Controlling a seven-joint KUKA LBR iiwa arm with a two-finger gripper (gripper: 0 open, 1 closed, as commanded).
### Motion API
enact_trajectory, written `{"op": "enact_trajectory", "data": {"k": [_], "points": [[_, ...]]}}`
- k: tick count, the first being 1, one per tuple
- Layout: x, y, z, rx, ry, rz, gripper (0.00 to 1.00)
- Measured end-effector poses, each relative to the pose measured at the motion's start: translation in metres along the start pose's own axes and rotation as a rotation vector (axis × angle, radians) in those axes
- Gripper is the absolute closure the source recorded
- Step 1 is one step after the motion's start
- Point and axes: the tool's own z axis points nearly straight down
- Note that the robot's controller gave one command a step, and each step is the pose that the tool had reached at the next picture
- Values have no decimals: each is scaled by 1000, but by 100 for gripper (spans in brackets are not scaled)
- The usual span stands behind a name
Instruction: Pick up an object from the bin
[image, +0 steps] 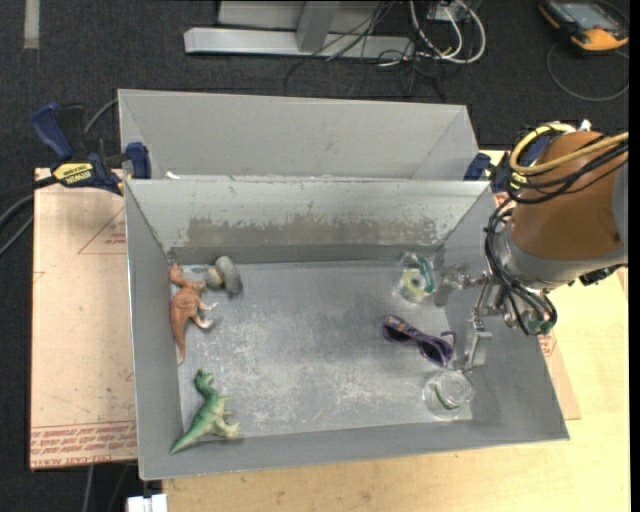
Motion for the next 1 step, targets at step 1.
{"op": "enact_trajectory", "data": {"k": [1], "points": [[-2, 1, -4, 1, -8, -3, 0]]}}
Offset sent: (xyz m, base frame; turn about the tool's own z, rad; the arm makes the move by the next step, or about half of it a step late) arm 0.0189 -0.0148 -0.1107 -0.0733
